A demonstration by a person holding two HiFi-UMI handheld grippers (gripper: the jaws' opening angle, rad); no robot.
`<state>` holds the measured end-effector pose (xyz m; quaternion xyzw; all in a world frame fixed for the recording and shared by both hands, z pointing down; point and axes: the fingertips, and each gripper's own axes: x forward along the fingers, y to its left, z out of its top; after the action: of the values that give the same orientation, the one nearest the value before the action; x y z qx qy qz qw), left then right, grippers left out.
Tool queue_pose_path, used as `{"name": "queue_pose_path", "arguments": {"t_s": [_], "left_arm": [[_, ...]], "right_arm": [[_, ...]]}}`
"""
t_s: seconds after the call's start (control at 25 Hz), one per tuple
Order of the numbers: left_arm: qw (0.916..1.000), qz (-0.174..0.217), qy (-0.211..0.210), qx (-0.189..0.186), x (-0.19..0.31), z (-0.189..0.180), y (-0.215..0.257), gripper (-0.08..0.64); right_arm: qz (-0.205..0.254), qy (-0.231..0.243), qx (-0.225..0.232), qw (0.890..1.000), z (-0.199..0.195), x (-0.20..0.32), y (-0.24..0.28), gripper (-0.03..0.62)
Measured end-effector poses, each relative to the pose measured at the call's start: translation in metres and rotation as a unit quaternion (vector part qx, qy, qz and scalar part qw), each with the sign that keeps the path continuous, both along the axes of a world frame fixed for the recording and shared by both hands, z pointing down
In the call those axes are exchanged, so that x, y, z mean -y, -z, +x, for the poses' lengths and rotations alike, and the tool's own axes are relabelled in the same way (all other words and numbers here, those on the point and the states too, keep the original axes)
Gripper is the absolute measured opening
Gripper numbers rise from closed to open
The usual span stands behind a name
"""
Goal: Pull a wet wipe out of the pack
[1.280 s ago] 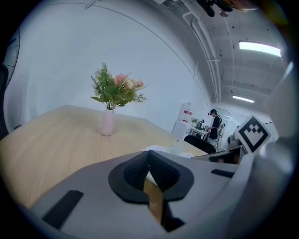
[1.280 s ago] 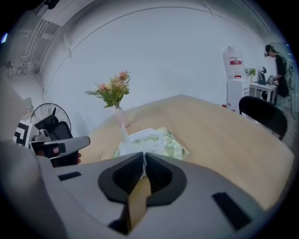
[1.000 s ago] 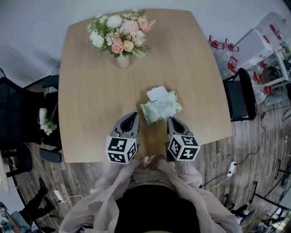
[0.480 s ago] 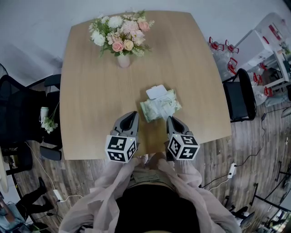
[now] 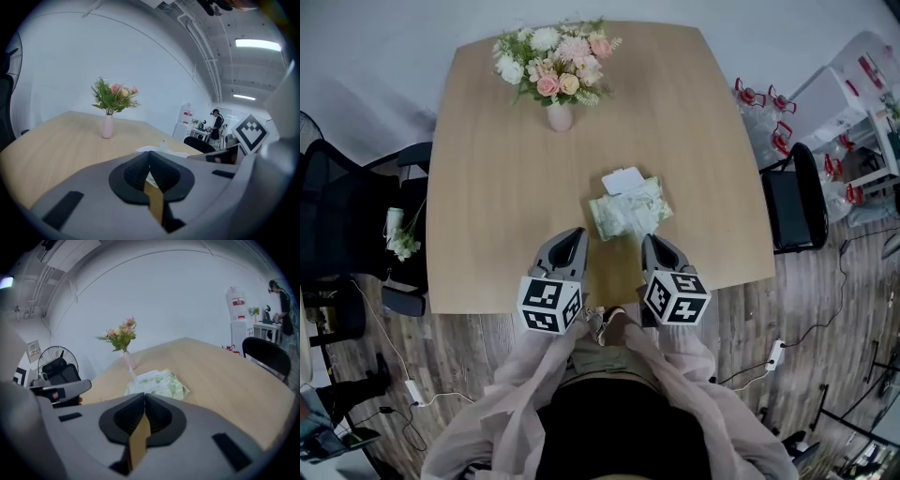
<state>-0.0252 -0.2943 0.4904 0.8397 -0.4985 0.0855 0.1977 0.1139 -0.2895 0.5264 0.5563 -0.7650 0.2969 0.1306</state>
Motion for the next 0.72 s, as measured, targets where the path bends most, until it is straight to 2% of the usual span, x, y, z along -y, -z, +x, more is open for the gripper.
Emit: {"name": "queue_pose_path", "arguments": {"t_s": [0.72], "left_arm": [[0.9999,0.002,0.017,0.001,-0.026,-0.005,0.008,0.009]], "right_arm": [[0.007,-0.005,0.001,1.0,0.007,-0.015,0.009,0.014]]}}
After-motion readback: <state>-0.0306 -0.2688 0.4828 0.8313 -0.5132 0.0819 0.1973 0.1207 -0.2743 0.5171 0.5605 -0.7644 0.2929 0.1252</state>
